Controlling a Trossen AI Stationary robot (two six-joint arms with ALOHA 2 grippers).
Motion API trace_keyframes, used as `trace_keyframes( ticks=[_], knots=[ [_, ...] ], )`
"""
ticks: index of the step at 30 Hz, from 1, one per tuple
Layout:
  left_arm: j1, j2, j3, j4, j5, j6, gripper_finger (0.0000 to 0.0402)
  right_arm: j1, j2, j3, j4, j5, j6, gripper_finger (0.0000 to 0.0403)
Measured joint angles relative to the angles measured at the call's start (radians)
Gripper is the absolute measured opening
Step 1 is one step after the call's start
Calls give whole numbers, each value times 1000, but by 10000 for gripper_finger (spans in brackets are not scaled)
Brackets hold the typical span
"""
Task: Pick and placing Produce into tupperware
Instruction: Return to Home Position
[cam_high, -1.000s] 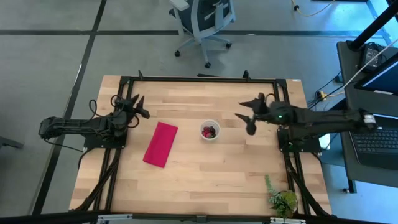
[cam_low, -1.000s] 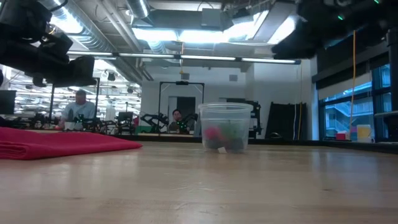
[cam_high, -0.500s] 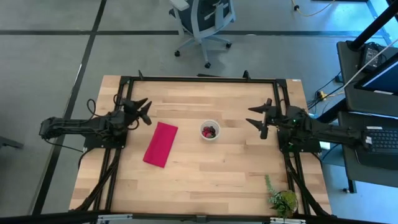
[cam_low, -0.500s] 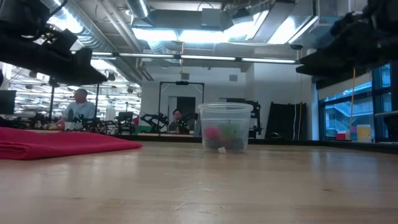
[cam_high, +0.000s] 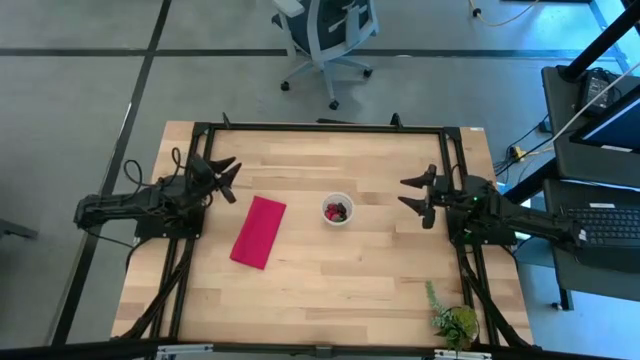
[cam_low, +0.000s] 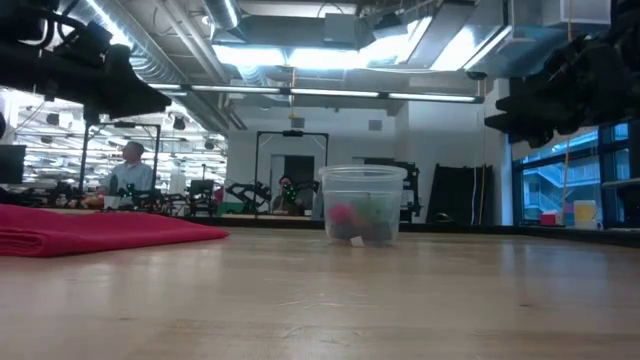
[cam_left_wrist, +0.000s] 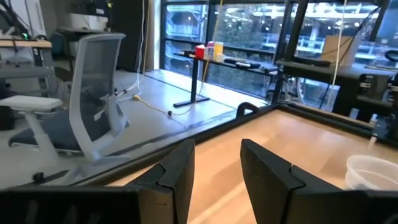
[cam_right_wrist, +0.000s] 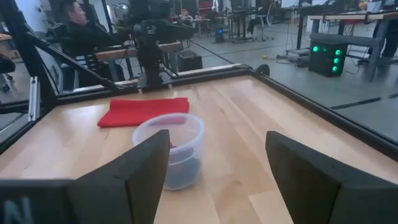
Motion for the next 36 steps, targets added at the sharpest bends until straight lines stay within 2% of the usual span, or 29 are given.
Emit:
trace_keyframes(
  ticks=[7,14,19,26,36],
  knots=[
    [0,0,32,-33,0,-1,124,-1,-15,0,-1,1,-2,267],
    [0,0,32,-104,13,-73,124,-1,-15,0,-1,1,-3,267],
    [0,0,17,-72,66,-80,124,-1,-15,0,-1,1,-4,267],
    [0,-1,-13,-10,69,-80,124,-1,-15,0,-1,-1,-1,267],
    [0,0,-14,-9,50,-75,124,-1,-14,0,-1,-6,-8,267]
  ],
)
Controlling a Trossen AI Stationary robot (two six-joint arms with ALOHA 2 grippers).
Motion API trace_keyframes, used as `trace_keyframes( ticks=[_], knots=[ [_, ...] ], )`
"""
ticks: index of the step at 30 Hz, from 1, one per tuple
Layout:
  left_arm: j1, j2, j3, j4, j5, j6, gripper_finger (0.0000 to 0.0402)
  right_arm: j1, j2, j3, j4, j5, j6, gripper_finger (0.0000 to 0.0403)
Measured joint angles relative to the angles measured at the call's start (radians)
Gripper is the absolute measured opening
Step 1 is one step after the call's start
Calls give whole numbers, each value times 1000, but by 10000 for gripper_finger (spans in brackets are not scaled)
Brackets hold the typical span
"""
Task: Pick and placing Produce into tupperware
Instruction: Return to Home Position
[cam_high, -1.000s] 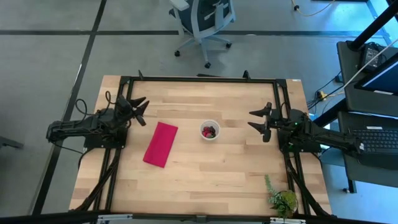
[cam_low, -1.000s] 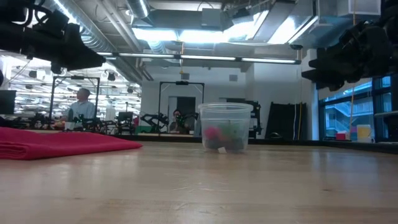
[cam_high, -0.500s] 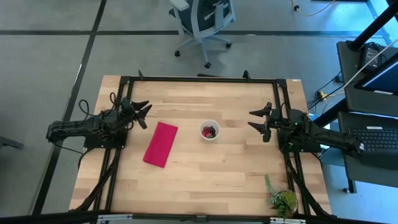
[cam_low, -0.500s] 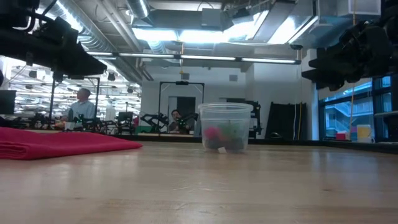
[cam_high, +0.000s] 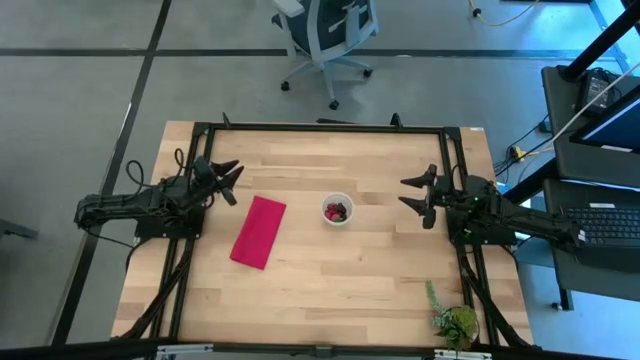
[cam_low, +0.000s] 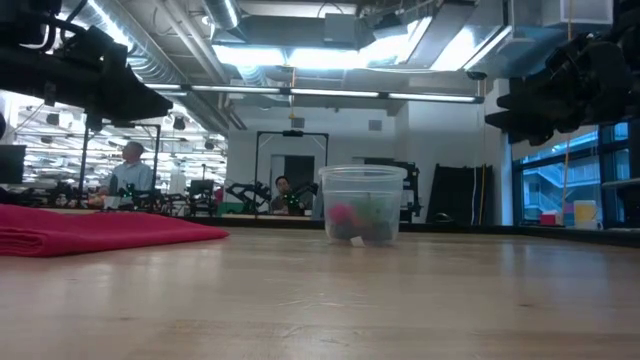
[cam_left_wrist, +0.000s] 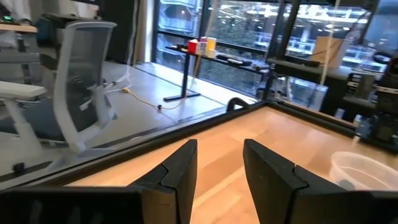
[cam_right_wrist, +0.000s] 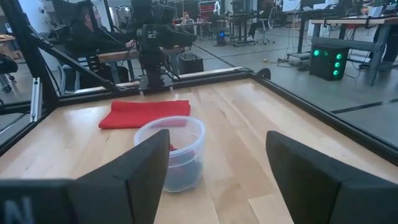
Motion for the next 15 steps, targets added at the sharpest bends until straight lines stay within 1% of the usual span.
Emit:
trace_keyframes(
  ticks=[2,7,11,15],
  knots=[
    [0,0,0,0,-17,1,124,0,2,0,0,0,-17,267],
    [0,0,0,-1,-18,2,124,0,4,0,0,0,-49,267],
    [0,0,0,-1,-19,2,124,0,4,0,0,0,-42,267],
    [0,0,0,-1,-19,3,124,0,4,0,0,-1,8,267]
  ],
)
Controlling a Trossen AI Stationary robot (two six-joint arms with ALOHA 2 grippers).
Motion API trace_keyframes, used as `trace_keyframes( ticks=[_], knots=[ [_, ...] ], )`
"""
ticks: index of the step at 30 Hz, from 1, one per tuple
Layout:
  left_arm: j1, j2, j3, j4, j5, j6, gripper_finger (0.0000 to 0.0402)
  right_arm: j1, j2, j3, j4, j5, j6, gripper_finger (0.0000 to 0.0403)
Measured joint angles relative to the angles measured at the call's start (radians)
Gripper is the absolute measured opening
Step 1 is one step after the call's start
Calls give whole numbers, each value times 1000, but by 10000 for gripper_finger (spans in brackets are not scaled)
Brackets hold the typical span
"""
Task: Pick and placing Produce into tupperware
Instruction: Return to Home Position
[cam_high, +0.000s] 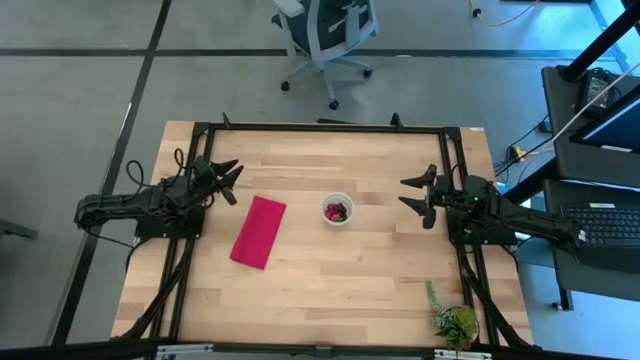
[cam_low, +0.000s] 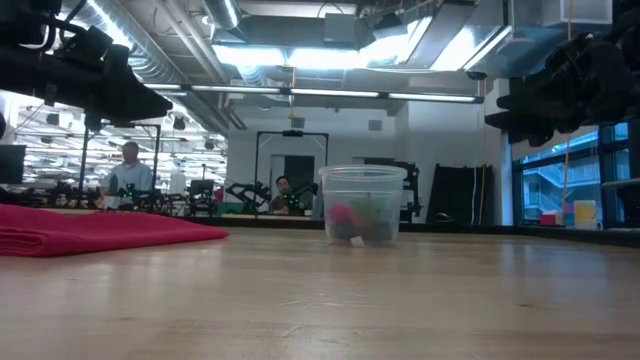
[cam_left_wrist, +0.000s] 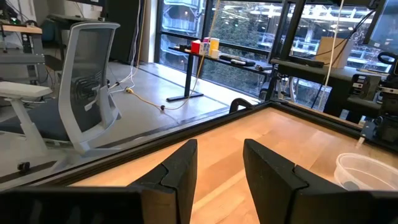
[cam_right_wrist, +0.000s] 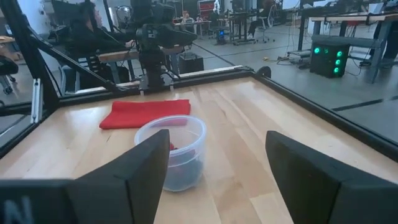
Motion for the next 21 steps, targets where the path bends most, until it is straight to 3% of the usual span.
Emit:
trace_keyframes(
  ticks=[21],
  knots=[
    [0,0,0,-1,0,0,124,0,0,0,0,0,-27,267]
  ],
)
